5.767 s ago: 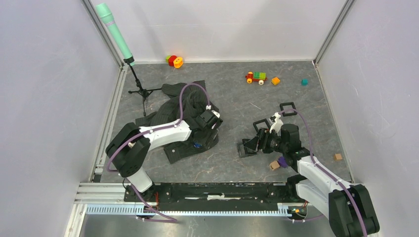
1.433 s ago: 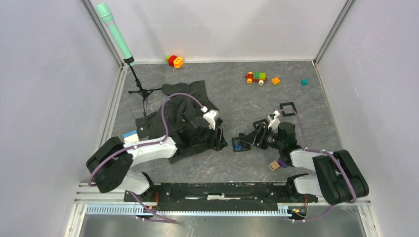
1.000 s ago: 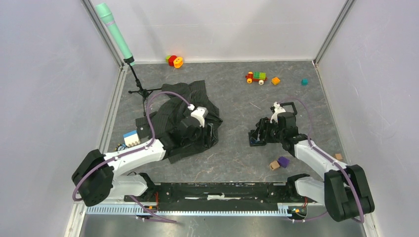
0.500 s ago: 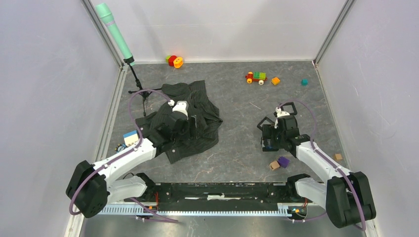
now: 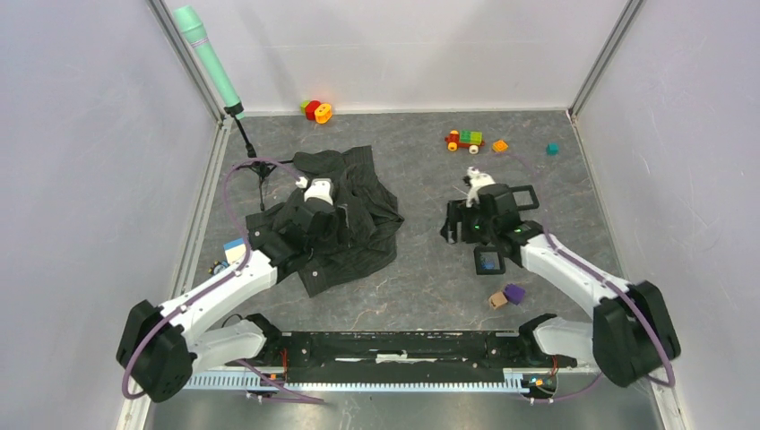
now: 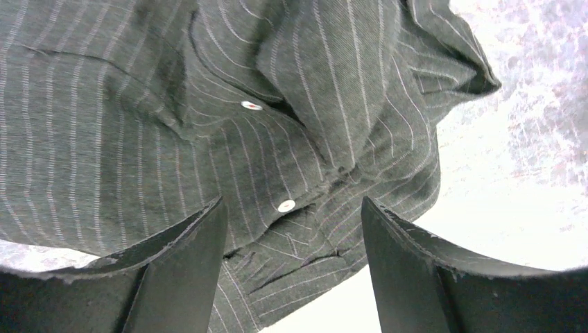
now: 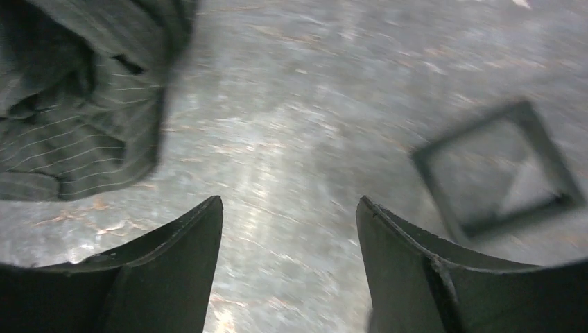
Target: Remove the brooch from the garment
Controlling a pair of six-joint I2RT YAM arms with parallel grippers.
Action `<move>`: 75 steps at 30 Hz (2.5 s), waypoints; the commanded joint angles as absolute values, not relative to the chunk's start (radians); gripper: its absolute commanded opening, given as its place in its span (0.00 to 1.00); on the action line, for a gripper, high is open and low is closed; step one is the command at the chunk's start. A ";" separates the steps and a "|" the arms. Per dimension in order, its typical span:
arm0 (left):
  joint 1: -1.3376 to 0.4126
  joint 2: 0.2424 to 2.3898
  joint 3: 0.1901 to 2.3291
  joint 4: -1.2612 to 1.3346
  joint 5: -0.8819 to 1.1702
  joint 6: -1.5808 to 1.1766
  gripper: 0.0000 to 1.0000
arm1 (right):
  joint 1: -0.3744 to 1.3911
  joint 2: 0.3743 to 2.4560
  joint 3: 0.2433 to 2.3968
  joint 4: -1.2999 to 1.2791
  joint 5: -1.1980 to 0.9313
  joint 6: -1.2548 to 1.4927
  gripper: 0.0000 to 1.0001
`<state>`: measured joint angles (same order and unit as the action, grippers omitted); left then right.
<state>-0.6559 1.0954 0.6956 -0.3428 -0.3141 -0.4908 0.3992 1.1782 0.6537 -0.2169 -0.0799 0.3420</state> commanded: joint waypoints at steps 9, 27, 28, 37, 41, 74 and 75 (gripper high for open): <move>-0.491 1.079 0.690 -0.193 -0.093 -0.526 0.77 | 0.596 1.622 0.862 0.365 -0.242 0.437 0.65; -0.373 1.384 0.971 -0.150 0.149 -0.503 0.03 | 0.625 1.557 1.223 0.006 -0.007 0.265 0.00; -0.372 1.372 1.010 -0.176 0.147 -0.491 0.02 | 0.617 1.544 1.282 -0.060 0.022 0.248 0.00; -0.367 1.366 1.713 -0.659 0.104 -0.400 0.02 | 0.439 1.535 1.875 -0.392 -0.038 0.218 0.00; -0.356 1.431 2.080 -0.886 0.051 -0.331 0.02 | 0.408 1.512 2.063 -0.449 -0.015 0.208 0.00; -0.339 1.488 1.874 -0.845 0.558 -0.396 0.02 | 0.399 1.339 1.638 -0.415 -0.082 0.325 0.00; -0.376 1.454 1.747 -0.834 0.516 -0.384 0.02 | 0.399 1.319 1.567 -0.449 -0.096 0.339 0.00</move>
